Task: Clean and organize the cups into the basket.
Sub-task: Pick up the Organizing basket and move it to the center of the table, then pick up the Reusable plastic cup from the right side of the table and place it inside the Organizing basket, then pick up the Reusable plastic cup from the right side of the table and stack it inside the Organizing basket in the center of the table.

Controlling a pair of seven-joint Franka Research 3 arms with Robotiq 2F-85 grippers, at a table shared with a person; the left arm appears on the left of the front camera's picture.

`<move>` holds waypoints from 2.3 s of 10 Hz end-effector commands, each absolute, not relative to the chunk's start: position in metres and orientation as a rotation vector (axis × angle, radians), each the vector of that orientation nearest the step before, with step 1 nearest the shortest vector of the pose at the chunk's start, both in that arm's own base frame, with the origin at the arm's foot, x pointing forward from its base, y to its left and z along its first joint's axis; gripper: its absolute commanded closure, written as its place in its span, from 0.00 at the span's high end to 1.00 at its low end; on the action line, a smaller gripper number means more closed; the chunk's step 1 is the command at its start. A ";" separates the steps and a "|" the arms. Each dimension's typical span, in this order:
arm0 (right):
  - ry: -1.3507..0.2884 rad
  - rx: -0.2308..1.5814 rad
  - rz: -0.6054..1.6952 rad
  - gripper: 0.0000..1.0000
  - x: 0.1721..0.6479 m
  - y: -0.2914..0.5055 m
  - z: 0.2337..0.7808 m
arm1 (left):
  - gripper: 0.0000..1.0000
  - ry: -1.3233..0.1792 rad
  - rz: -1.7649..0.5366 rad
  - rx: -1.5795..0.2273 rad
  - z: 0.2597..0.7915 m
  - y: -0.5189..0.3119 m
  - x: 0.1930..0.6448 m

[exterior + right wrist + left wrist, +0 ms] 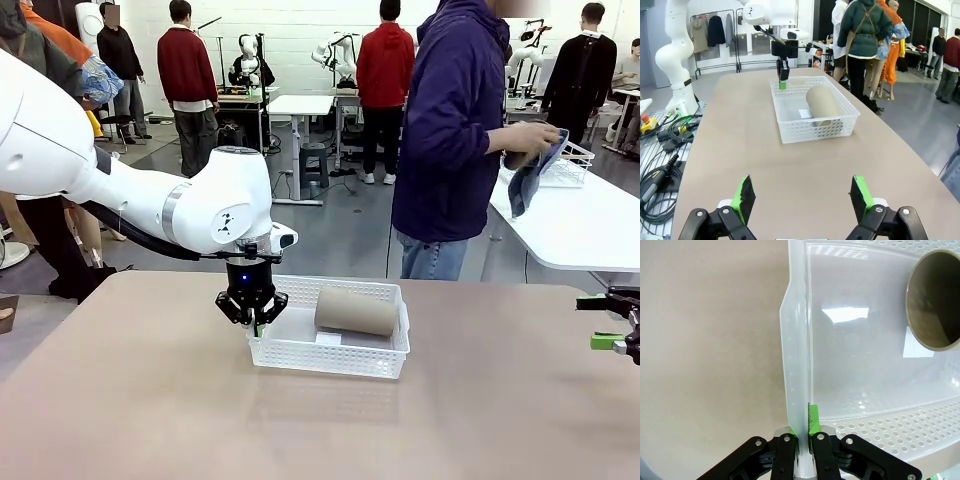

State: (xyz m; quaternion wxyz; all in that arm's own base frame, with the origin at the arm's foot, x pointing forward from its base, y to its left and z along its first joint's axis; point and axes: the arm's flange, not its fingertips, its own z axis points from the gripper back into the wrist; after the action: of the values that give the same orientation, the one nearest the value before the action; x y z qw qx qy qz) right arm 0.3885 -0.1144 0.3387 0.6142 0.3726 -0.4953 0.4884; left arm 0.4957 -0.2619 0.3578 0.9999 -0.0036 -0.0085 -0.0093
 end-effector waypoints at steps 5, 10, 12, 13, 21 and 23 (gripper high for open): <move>-1.145 0.862 1.123 1.00 0.384 -0.113 0.340 | 0.00 -0.022 -0.019 -0.009 0.360 -0.262 0.497; -1.145 0.862 1.123 1.00 0.384 -0.113 0.340 | 0.00 -0.022 -0.019 -0.009 0.360 -0.262 0.497; -1.145 0.862 1.123 1.00 0.384 -0.113 0.340 | 0.00 -0.022 -0.019 -0.009 0.360 -0.262 0.497; -1.145 0.862 1.123 1.00 0.384 -0.113 0.340 | 0.00 -0.022 -0.019 -0.009 0.360 -0.262 0.497; -1.018 0.929 1.175 1.00 0.421 -0.080 0.268 | 0.00 -0.022 -0.019 -0.009 0.360 -0.262 0.497; -0.997 0.914 1.176 1.00 0.428 -0.073 0.252 | 0.00 -0.022 -0.019 -0.009 0.360 -0.262 0.497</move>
State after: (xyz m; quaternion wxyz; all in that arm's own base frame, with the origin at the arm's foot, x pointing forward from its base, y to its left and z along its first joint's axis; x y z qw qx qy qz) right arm 0.4209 -0.0793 0.2602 0.6244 0.4118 -0.4267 0.5084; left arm 0.4957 -0.2620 0.3578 0.9999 -0.0036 -0.0085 -0.0094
